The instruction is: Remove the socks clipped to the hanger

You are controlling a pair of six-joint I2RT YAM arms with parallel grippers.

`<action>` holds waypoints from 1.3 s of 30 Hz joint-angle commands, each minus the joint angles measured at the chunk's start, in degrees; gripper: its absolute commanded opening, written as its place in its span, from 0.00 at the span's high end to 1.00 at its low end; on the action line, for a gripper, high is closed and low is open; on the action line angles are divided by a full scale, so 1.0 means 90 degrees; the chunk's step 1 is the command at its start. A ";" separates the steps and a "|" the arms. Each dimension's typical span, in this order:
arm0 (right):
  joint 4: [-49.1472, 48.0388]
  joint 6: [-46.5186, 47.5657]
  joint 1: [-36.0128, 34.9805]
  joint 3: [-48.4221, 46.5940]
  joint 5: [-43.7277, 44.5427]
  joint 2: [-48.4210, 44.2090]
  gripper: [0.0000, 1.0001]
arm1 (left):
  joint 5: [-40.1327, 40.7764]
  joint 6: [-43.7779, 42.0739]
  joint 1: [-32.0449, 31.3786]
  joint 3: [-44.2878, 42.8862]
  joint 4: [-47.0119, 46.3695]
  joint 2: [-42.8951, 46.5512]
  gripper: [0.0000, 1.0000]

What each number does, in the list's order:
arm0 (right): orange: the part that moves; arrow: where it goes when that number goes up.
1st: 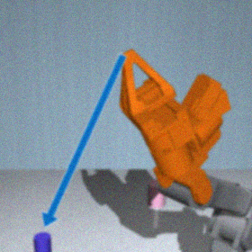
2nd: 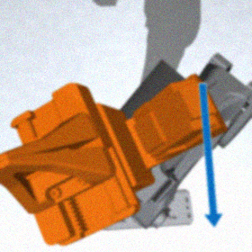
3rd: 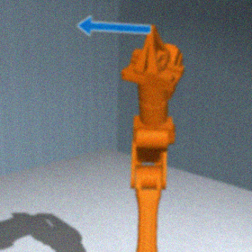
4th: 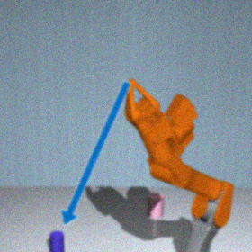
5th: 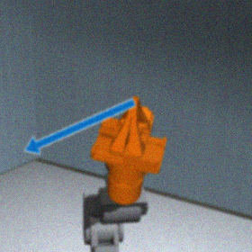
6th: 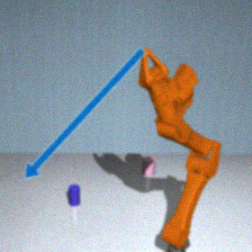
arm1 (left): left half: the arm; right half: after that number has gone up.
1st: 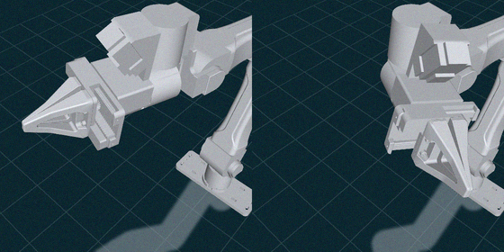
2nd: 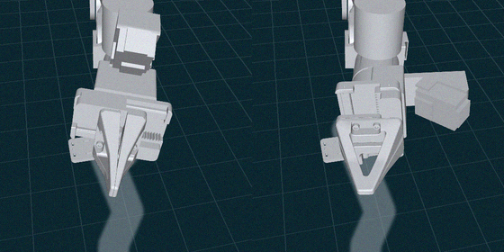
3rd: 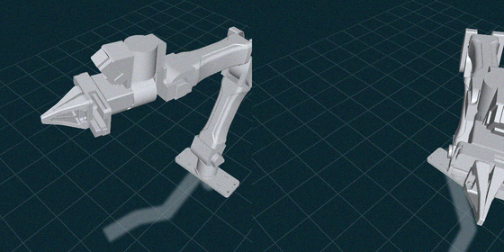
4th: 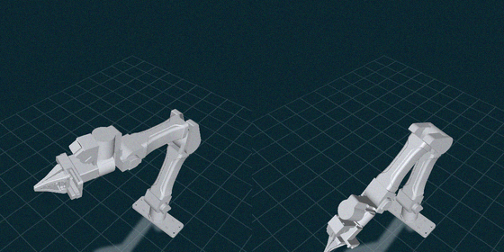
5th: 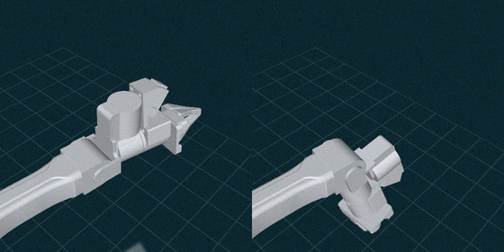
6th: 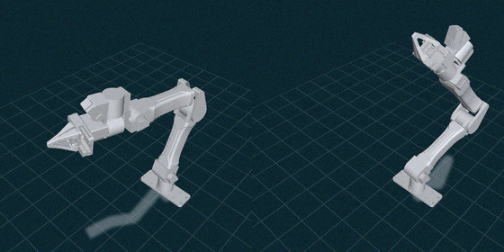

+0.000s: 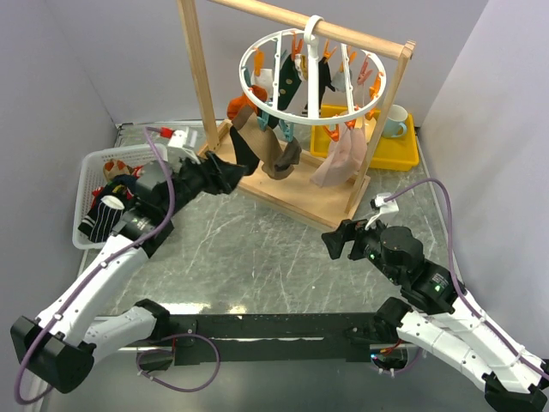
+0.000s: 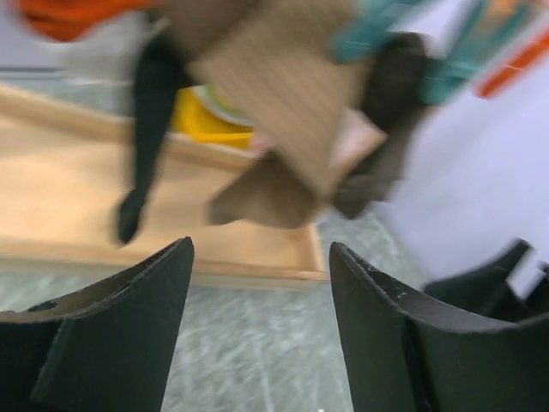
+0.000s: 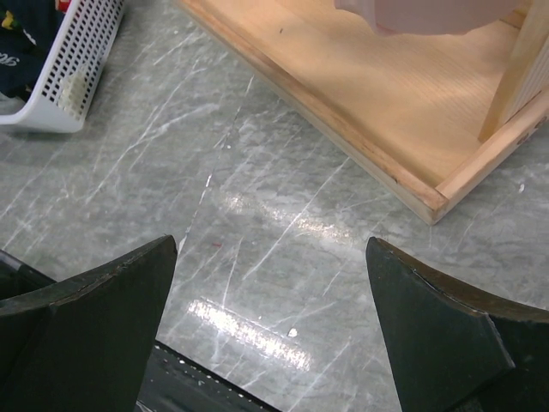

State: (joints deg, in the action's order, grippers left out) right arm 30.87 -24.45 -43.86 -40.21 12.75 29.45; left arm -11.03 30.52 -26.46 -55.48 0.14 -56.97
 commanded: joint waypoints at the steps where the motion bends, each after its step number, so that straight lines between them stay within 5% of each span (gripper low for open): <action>1: -0.0110 -0.0067 0.0019 -0.0328 0.0233 -0.0020 0.00 | 0.0121 0.0047 -0.0827 -0.0202 -0.1031 -0.0173 0.31; 8: 0.0017 -0.0018 0.0019 -0.0425 0.0389 -0.0089 0.00 | 0.0883 -0.0588 -0.1952 -0.0953 -0.0817 -0.0749 0.39; 16: 0.0066 -0.0008 0.0019 -0.0474 0.0429 -0.0138 0.00 | 0.1760 -0.1106 -0.2382 -0.1579 -0.0631 -0.1521 0.18; 26: 0.0261 0.0040 0.0019 -0.0611 0.0575 -0.0352 0.00 | 0.2337 -0.1556 -0.2383 -0.2145 -0.0426 -0.2127 0.20; 31: 0.0349 0.0041 0.0019 -0.0552 0.0653 -0.0411 0.00 | 0.2583 -0.1633 -0.2383 -0.2107 -0.0485 -0.2166 0.01; 34: 0.0320 0.0060 0.0019 -0.0542 0.0722 -0.0421 0.00 | 0.2437 -0.1721 -0.2392 -0.2272 -0.0349 -0.2428 0.01; 37: 0.0251 0.0118 0.0019 -0.0591 0.0741 -0.0392 0.00 | 0.2251 -0.1731 -0.2383 -0.2565 -0.0133 -0.2721 0.15; 39: 0.0222 0.0187 0.0010 -0.0659 0.0751 -0.0314 0.00 | 0.2212 -0.1673 -0.2383 -0.2663 -0.0094 -0.2791 0.33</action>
State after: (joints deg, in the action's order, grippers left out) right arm 34.30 -24.10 -43.86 -43.18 17.87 26.24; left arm 10.15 15.84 -47.68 -76.09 -1.34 -80.36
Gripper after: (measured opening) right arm 0.997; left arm 0.772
